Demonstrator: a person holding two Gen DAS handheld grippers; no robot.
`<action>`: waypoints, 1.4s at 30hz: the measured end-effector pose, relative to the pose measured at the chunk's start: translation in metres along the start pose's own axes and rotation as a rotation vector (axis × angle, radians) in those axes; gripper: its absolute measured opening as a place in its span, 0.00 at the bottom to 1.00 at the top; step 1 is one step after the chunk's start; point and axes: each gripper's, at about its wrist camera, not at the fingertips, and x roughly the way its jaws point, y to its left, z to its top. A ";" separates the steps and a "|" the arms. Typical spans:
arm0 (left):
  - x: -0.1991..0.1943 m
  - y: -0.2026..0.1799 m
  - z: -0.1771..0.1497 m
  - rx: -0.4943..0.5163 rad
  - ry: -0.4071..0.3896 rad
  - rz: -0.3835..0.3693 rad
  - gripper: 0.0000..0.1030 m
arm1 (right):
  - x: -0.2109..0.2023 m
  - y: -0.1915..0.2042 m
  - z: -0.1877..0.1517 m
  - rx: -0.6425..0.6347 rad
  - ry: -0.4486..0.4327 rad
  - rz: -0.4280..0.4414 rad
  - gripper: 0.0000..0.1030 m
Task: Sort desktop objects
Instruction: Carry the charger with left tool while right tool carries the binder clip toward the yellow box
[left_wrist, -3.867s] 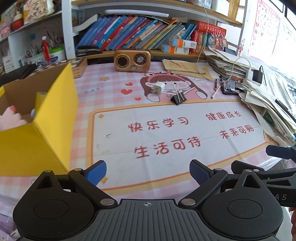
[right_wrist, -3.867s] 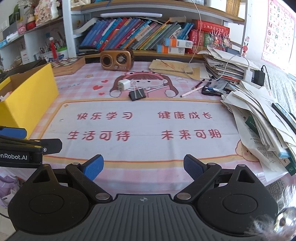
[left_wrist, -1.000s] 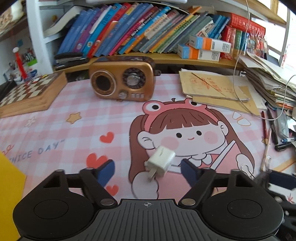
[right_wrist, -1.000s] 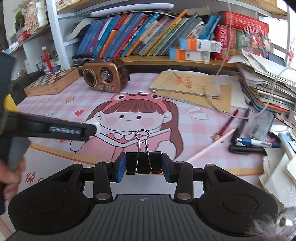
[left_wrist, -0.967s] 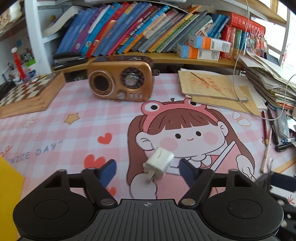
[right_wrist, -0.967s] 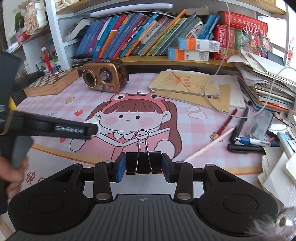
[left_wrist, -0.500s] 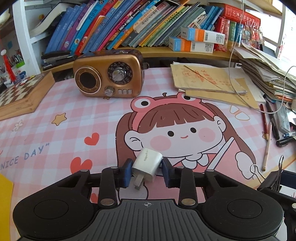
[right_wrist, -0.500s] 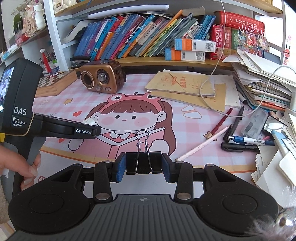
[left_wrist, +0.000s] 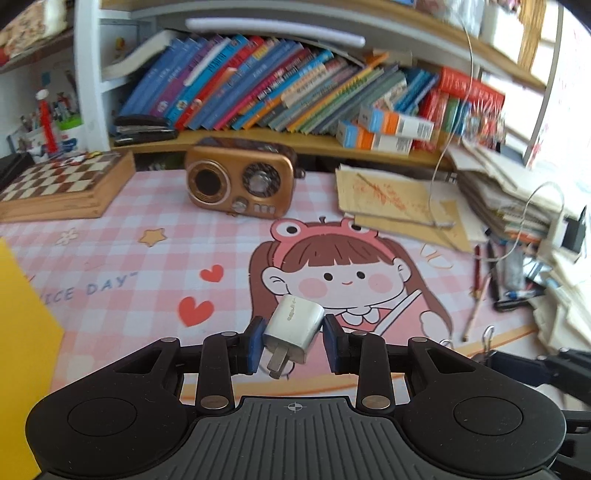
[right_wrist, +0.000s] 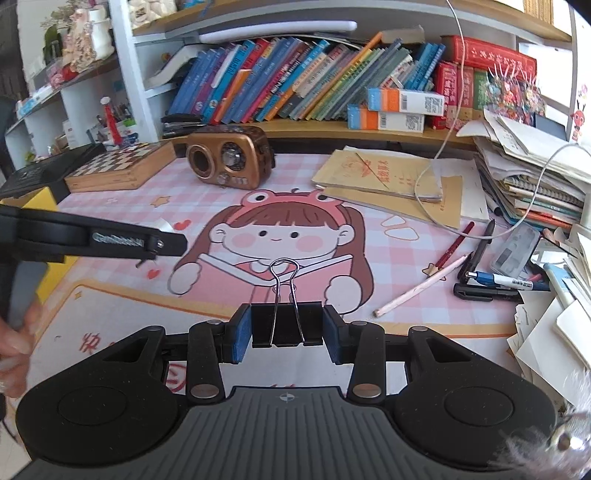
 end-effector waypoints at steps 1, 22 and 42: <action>-0.007 0.003 -0.001 -0.008 -0.005 -0.004 0.31 | -0.003 0.002 -0.001 0.004 -0.001 0.001 0.36; -0.137 0.051 -0.088 -0.031 -0.046 -0.010 0.31 | -0.079 0.095 -0.044 -0.023 0.022 0.027 0.36; -0.220 0.126 -0.156 -0.064 -0.042 -0.014 0.31 | -0.117 0.211 -0.092 -0.060 0.045 0.058 0.36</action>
